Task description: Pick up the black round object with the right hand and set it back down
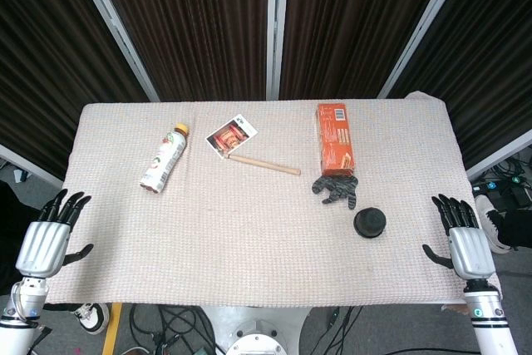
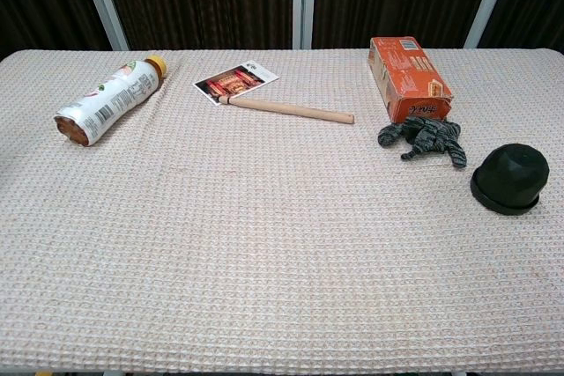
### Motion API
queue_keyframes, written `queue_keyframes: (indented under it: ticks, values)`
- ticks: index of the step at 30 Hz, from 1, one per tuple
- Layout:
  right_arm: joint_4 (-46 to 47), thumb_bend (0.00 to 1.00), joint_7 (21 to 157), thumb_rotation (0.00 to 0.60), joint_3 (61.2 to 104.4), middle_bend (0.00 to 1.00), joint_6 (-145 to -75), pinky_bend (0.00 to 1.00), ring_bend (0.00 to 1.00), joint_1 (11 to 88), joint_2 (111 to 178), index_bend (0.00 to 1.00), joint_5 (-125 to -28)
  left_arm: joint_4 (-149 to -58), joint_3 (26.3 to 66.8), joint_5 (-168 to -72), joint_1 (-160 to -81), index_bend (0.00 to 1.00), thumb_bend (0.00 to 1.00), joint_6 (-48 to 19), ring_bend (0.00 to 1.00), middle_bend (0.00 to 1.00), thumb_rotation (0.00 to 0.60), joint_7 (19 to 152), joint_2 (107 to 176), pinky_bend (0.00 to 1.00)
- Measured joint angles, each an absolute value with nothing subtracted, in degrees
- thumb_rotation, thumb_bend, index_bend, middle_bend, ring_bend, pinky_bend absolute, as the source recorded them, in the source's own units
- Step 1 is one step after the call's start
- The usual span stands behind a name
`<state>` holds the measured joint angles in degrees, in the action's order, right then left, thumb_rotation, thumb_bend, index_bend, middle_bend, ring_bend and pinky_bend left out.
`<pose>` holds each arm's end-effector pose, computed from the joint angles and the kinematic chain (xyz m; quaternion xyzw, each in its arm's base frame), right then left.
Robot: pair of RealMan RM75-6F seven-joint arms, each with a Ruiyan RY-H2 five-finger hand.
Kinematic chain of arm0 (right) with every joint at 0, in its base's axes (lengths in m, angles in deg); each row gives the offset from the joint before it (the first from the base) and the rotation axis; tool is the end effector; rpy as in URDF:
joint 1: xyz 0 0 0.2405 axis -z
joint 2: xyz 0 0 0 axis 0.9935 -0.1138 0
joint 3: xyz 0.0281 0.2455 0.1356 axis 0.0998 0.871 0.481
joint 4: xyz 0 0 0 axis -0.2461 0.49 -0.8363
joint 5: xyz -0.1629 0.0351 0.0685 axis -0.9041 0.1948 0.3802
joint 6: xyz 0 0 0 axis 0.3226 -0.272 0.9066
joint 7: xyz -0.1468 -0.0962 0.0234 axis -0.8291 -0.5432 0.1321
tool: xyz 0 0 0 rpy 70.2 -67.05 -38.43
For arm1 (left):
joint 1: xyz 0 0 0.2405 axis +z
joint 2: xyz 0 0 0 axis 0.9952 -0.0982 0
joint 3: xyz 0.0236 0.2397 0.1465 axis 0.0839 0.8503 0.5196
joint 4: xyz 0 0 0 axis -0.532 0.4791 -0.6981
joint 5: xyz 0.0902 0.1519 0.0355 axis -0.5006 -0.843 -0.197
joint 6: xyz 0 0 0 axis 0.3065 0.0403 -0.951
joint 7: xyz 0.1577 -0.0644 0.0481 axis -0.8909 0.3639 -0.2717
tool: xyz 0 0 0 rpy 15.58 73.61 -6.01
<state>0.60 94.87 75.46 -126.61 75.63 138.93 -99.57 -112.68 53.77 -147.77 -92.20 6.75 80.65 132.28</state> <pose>-0.3549 -0.2346 0.1312 0.6004 -0.4120 0.3902 0.5635 -0.3239 0.2262 0.1478 -0.6411 -0.3346 -0.3770 0.5787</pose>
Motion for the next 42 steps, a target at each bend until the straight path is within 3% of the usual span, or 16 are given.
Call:
queue_keyframes:
  ticks: [16, 31, 42]
  values:
    - [2.86, 0.12, 98.02, 0.6, 75.44, 0.07, -122.72, 0.0, 0.0, 74.42, 140.87, 0.0, -98.34, -112.55, 53.88, -147.93, -92.8, 0.14, 0.12, 5.45, 0.0, 0.12, 0.6, 82.47, 132.16, 0.18]
    - [7.78, 0.1, 104.42, 0.6, 75.88, 0.12, -112.66, 0.0, 0.0, 69.31, 147.09, 0.0, -96.21, -108.66, 54.27, -147.92, -92.71, 0.14, 0.12, 5.17, 0.0, 0.12, 0.6, 86.74, 133.19, 0.18]
    - [6.37, 0.1, 107.23, 0.6, 76.59, 0.13, -108.48, 0.0, 0.0, 66.31, 147.89, 0.0, -95.52, -107.01, 54.24, -147.5, -92.34, 0.14, 0.12, 5.34, 0.0, 0.12, 0.6, 88.64, 133.55, 0.18]
